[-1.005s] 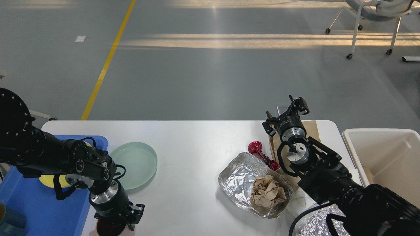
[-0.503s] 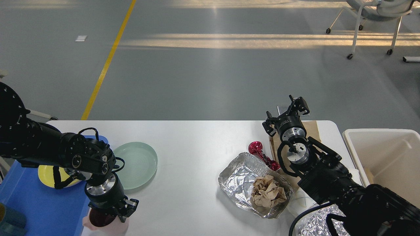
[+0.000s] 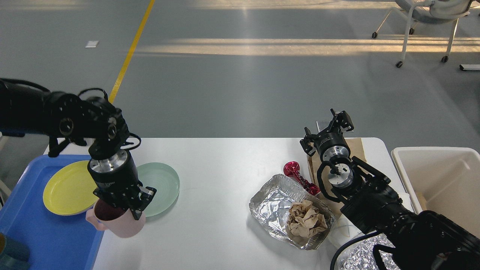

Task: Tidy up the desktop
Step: 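Lift the pink cup with the left gripper and carry it over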

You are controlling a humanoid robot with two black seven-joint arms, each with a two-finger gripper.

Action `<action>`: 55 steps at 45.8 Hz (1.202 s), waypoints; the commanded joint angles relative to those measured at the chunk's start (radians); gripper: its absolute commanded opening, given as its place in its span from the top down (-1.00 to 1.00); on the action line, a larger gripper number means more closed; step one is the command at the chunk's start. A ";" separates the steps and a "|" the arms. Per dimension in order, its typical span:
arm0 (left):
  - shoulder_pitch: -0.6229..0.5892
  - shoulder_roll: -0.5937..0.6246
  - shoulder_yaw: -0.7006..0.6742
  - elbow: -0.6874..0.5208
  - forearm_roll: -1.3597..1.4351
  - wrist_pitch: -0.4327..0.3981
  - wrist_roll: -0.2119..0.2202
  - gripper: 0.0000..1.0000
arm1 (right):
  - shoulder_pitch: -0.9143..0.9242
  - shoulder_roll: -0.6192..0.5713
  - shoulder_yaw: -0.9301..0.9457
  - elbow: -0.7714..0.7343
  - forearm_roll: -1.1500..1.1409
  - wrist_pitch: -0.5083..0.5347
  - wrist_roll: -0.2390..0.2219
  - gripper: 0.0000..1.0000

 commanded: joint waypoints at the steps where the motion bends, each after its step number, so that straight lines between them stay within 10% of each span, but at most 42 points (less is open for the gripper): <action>1: -0.150 0.007 0.013 0.001 -0.003 -0.023 -0.001 1.00 | 0.000 -0.001 0.000 0.000 0.001 0.000 0.000 -1.00; 36: -0.687 0.195 0.029 0.022 0.001 -0.023 0.014 1.00 | 0.000 -0.001 0.000 0.000 0.000 0.000 0.000 -1.00; 55: -0.394 0.152 0.047 0.057 0.062 -0.023 0.036 1.00 | 0.000 -0.001 0.000 0.000 0.000 0.000 0.000 -1.00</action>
